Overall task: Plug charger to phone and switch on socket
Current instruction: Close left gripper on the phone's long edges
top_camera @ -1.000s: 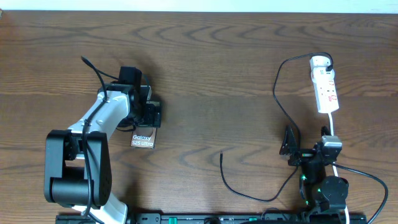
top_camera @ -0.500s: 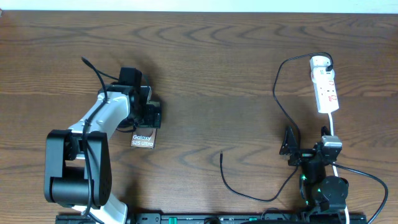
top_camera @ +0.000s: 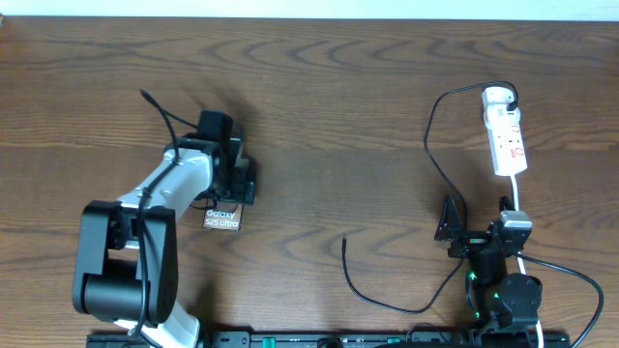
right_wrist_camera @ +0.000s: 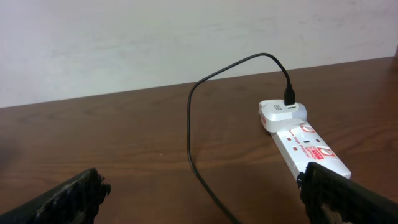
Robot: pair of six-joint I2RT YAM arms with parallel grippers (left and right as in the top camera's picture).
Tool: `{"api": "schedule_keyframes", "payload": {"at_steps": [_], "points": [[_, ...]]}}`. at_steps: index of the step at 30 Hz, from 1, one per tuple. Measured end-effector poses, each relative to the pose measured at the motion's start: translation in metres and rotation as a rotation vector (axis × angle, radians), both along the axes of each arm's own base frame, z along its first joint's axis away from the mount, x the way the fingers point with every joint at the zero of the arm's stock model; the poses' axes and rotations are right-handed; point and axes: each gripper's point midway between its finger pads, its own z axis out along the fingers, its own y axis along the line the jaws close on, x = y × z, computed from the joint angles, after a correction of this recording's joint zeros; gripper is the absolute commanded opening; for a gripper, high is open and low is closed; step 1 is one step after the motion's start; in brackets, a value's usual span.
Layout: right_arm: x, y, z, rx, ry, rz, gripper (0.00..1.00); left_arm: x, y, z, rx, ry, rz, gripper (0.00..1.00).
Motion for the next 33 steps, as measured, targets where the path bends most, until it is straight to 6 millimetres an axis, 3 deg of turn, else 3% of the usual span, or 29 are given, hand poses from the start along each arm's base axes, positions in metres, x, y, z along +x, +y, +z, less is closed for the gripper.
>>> {"api": "schedule_keyframes", "payload": {"at_steps": [6, 33], "points": [[0.0, 0.0, 0.0, 0.0, 0.0, 0.0, 0.99, -0.001, -0.0088, -0.0001, 0.019, -0.006, -0.037, 0.92], [0.0, 0.0, 0.0, 0.0, 0.0, 0.0, 0.99, -0.0005, -0.0076, 0.0001, 0.03, -0.009, -0.037, 0.92]]}}
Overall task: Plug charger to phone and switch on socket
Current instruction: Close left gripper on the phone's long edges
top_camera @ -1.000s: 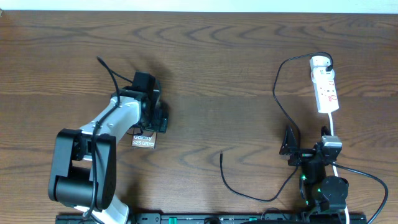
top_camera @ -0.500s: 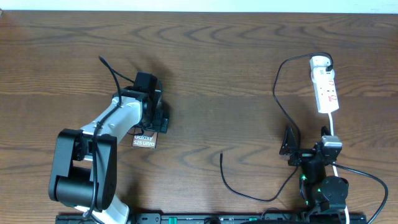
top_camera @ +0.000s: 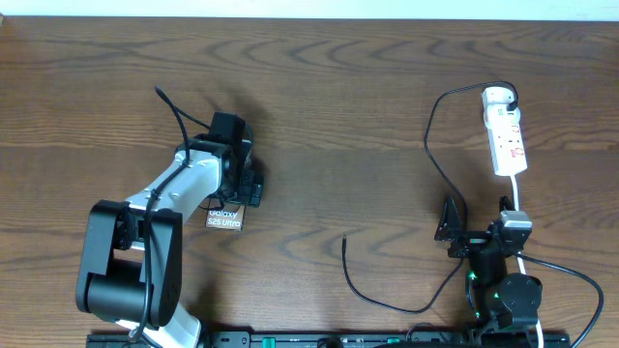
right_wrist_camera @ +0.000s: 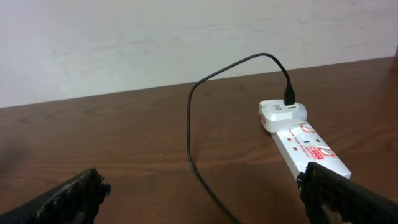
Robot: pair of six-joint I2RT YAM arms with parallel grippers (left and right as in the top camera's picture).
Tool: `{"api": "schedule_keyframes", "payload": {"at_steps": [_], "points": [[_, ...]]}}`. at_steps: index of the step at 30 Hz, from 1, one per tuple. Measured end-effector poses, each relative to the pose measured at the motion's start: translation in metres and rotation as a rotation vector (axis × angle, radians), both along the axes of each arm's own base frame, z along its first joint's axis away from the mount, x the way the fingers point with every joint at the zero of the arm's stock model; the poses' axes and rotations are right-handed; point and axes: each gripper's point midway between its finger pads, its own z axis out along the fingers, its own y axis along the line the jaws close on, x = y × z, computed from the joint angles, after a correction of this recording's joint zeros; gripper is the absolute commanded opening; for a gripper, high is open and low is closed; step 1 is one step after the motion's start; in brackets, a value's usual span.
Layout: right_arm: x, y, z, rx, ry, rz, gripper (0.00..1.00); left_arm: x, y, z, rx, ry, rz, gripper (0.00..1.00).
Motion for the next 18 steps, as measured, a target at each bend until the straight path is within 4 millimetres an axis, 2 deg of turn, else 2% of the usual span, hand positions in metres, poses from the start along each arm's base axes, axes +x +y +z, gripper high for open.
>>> {"api": "schedule_keyframes", "payload": {"at_steps": [18], "points": [[0.0, 0.0, -0.0001, 0.0, 0.0, 0.0, 0.99, -0.0002, 0.0007, 0.0, -0.001, 0.001, 0.01, 0.92]]}}
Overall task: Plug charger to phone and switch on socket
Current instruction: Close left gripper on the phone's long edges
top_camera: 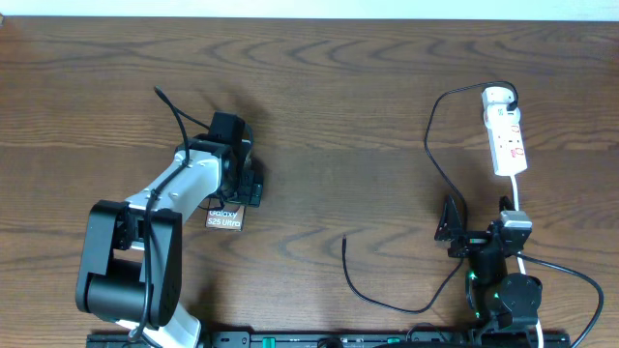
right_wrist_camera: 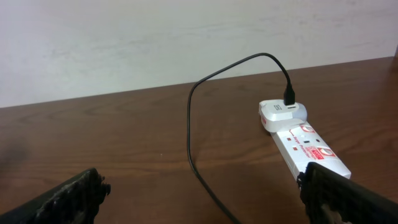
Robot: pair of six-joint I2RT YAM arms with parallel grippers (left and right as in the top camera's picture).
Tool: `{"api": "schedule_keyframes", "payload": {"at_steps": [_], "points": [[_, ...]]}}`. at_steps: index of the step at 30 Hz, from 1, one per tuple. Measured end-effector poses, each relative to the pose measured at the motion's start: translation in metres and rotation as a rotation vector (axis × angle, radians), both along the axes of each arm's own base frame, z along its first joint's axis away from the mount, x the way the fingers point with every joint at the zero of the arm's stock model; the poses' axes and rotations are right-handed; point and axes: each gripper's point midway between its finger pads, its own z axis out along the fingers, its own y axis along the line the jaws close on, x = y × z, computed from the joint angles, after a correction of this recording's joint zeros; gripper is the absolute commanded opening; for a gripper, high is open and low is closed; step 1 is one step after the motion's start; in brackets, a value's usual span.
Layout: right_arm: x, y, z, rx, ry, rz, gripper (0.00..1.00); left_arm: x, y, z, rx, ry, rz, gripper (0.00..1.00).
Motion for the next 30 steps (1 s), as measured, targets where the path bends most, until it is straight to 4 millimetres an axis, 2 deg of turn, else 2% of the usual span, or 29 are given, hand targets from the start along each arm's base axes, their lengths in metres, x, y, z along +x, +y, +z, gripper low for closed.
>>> {"api": "schedule_keyframes", "payload": {"at_steps": [25, 30], "points": [[0.0, 0.0001, 0.0, 0.0, 0.0, 0.0, 0.99, -0.0007, 0.0001, -0.0001, -0.001, 0.003, 0.015, 0.92], [0.0, 0.0, 0.0001, 0.0, 0.0, 0.0, 0.99, -0.0007, 0.0001, -0.0001, -0.001, 0.003, 0.015, 0.89]]}}
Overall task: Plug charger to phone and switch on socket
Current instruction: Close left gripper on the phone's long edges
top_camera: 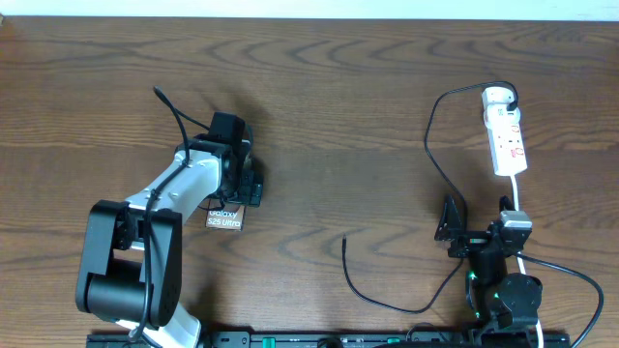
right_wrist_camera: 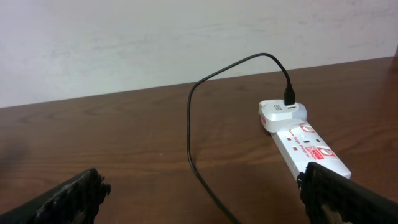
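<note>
The phone (top_camera: 224, 219), dark with a white "Galaxy S25 Ultra" label, lies left of centre. My left gripper (top_camera: 250, 184) sits on its upper end, fingers shut on it, hiding most of the phone. The black charger cable (top_camera: 430, 159) runs from the white adapter (top_camera: 496, 95) in the white power strip (top_camera: 507, 135) down to its free plug end (top_camera: 345, 243) on the table. At the bottom right, my right gripper (right_wrist_camera: 205, 199) stands wide open and holds nothing. The cable (right_wrist_camera: 189, 137) passes between its fingers, and the strip (right_wrist_camera: 311, 146) is by the right finger.
The strip's white lead (top_camera: 519, 198) runs down past my right arm's base (top_camera: 503, 290). The wooden table (top_camera: 329, 97) reaches the wall at the back. My left arm's base (top_camera: 121, 261) stands at the lower left.
At first my left gripper was on the phone's upper end, slightly further left. By the second moment it and the phone's label had shifted a little to the right. Both have stayed there since. My right gripper has rested open near the strip throughout.
</note>
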Robot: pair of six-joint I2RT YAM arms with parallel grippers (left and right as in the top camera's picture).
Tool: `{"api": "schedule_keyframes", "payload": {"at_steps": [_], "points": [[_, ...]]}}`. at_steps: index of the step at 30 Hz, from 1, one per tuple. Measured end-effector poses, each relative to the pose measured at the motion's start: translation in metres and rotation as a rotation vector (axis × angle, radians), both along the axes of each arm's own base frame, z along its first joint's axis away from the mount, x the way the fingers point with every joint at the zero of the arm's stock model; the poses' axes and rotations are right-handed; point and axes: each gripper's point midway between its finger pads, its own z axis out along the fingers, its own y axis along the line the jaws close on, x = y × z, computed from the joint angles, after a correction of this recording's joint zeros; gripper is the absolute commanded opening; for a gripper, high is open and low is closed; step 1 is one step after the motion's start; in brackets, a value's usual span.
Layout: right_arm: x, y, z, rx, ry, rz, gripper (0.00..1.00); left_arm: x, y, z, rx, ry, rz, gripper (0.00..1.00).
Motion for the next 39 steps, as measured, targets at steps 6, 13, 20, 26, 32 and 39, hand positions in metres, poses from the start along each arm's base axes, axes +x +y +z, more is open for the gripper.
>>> {"api": "schedule_keyframes", "payload": {"at_steps": [6, 13, 20, 26, 32, 39], "points": [[0.0, 0.0, 0.0, 0.0, 0.0, 0.0, 0.99, 0.0005, 0.0011, 0.0001, 0.003, -0.002, 0.006, 0.75], [0.0, 0.0001, 0.0, 0.0, 0.0, 0.0, 0.99, 0.0007, 0.0017, 0.0003, 0.003, -0.003, 0.008, 0.75], [0.0, 0.0, 0.0, 0.0, 0.0, 0.0, 0.99, 0.0008, 0.0018, 0.0005, 0.003, -0.004, 0.008, 0.69], [0.0, 0.0001, -0.0001, 0.0, 0.0, 0.0, 0.99, 0.0008, 0.0018, 0.0005, 0.003, -0.004, 0.008, 0.51], [0.0, 0.0, 0.0, 0.0, 0.0, 0.0, 0.99, 0.0008, 0.0018, 0.0005, 0.004, -0.004, 0.008, 0.28], [0.0, 0.0, 0.0, 0.0, 0.0, 0.0, 0.99, 0.0009, 0.0018, 0.0005, 0.004, -0.004, 0.008, 0.14]]}}
